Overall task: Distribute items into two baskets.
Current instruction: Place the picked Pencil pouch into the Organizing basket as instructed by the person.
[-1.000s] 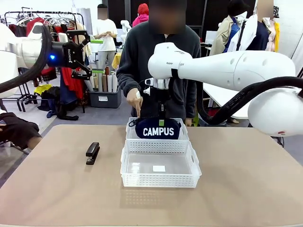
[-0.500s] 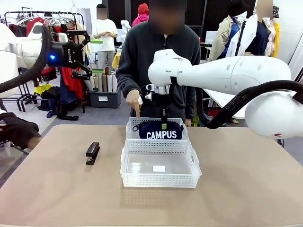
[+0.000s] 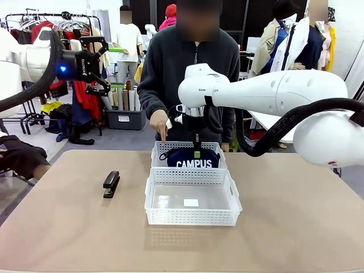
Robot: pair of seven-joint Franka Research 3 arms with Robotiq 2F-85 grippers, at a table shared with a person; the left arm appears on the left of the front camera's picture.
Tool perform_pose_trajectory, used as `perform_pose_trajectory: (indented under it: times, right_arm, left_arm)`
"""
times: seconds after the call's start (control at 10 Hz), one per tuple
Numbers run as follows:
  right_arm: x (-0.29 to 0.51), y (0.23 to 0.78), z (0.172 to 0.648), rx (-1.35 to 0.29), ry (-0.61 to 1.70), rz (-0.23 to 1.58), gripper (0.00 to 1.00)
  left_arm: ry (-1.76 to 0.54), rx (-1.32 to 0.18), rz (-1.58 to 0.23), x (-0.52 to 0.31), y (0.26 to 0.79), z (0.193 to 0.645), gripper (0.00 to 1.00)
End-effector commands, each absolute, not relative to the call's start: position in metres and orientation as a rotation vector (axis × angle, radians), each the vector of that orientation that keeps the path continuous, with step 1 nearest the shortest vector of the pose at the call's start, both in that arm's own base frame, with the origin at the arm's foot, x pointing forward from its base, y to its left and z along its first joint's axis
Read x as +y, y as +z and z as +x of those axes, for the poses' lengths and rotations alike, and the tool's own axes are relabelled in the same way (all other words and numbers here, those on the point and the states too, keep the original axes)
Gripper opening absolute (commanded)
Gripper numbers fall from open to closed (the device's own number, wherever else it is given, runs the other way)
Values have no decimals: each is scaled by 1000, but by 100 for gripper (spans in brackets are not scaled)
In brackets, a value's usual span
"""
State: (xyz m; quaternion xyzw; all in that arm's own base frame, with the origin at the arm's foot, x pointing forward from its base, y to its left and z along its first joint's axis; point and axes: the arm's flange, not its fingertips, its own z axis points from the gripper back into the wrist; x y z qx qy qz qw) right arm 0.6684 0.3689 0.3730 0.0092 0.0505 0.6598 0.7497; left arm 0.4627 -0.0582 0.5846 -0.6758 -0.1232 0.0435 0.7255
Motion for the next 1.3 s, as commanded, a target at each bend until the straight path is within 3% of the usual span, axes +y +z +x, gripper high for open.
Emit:
perform_pose_trajectory:
  times: [0.0, 0.4, 0.5, 0.9, 1.0, 1.2]
  right_arm:
    - [367, 370, 666, 89, 1432, 13, 0]
    - [371, 357, 668, 82, 1391, 55, 0]
    - [370, 357, 670, 82, 1379, 70, 11]
    - [369, 360, 670, 92, 1371, 101, 87]
    - [368, 363, 671, 86, 1375, 108, 100]
    - [366, 369, 675, 73, 1367, 120, 100]
  left_arm:
    - [96, -268, -1496, -58, 587, 462, 100]
    - [96, -268, -1496, -58, 587, 462, 100]
    - [96, -268, -1496, -58, 587, 462, 100]
    - [96, -268, -1496, -58, 587, 462, 100]
    - [96, -268, -1496, -58, 587, 462, 100]
    - [96, -268, -1496, -58, 587, 462, 100]
